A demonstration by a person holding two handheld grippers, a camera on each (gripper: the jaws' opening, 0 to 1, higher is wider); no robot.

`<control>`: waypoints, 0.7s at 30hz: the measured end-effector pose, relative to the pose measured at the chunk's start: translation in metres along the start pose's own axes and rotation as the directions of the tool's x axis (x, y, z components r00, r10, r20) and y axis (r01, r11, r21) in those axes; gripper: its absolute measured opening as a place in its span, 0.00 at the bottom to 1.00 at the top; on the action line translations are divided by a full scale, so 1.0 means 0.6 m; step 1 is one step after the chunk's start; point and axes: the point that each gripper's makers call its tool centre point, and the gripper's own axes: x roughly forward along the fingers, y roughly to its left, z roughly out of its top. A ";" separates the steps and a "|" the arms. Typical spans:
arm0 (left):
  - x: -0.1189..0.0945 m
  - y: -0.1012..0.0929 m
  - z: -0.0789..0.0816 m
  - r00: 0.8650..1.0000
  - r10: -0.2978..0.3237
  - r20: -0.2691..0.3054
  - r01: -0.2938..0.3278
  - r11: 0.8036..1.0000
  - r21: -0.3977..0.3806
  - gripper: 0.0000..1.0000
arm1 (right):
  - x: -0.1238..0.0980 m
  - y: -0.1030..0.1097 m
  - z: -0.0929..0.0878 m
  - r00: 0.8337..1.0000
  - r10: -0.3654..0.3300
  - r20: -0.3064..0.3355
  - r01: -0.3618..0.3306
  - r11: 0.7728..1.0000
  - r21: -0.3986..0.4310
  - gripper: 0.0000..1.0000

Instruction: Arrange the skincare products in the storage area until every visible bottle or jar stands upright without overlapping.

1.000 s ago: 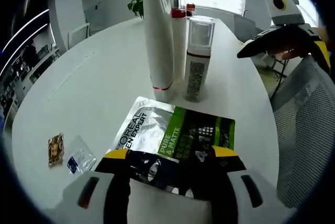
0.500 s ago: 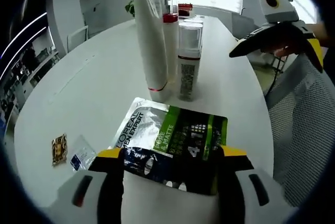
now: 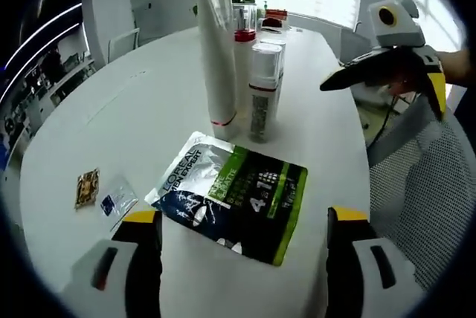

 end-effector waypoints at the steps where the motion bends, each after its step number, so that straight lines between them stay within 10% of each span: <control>1: -0.003 0.001 0.000 1.000 0.005 0.005 -0.005 1.000 -0.008 0.91 | 0.000 0.001 0.000 1.000 0.001 -0.001 -0.001 1.000 -0.002 0.99; 21: -0.089 -0.015 -0.036 0.994 0.100 0.053 -0.087 0.975 -0.203 0.97 | 0.000 0.004 -0.007 1.000 0.015 -0.023 -0.015 1.000 -0.023 0.98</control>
